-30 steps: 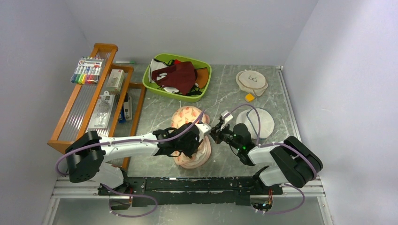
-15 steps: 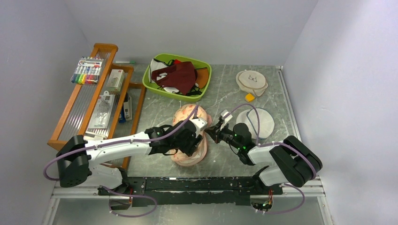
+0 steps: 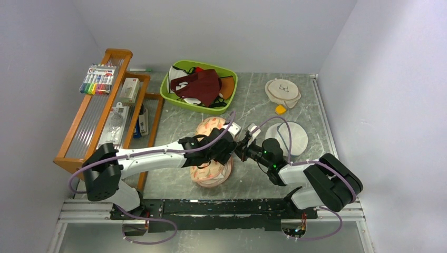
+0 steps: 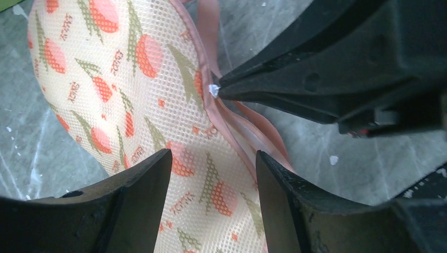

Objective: Unzip the laundry bag and remove the bra

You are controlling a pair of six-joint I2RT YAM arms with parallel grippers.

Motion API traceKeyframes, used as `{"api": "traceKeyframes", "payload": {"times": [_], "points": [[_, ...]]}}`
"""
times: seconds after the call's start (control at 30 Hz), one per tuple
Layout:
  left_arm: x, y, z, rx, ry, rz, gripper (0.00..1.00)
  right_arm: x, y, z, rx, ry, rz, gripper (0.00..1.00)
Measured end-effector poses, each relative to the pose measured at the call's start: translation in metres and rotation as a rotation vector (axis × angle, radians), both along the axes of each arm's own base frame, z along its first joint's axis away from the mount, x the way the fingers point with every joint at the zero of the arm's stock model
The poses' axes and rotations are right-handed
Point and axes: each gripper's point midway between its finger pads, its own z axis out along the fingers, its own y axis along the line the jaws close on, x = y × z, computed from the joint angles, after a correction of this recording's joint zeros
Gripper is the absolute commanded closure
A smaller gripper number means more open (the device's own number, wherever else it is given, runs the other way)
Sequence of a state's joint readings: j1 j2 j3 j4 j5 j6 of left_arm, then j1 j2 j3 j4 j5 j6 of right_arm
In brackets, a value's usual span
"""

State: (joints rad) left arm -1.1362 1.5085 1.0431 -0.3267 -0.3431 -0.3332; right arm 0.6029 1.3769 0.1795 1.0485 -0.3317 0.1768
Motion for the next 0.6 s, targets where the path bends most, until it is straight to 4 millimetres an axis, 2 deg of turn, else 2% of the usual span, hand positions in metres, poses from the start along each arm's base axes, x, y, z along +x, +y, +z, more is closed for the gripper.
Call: {"api": "traceKeyframes", "payload": {"times": [0.13, 0.2, 0.47, 0.6], "points": [[0.009, 0.002, -0.01, 0.047, -0.02, 0.035, 0.34, -0.002, 0.001, 0.0, 0.002, 0.001, 0.013, 1.0], [0.012, 0.004, -0.015, 0.07, -0.027, 0.049, 0.39, -0.003, 0.002, 0.001, 0.004, 0.0, 0.018, 1.0], [0.017, 0.004, -0.021, 0.115, -0.041, 0.054, 0.82, -0.004, 0.003, 0.001, 0.005, 0.001, 0.026, 1.0], [0.015, 0.004, -0.022, 0.117, -0.033, 0.042, 0.91, -0.004, 0.003, 0.001, 0.006, 0.002, 0.028, 1.0]]}}
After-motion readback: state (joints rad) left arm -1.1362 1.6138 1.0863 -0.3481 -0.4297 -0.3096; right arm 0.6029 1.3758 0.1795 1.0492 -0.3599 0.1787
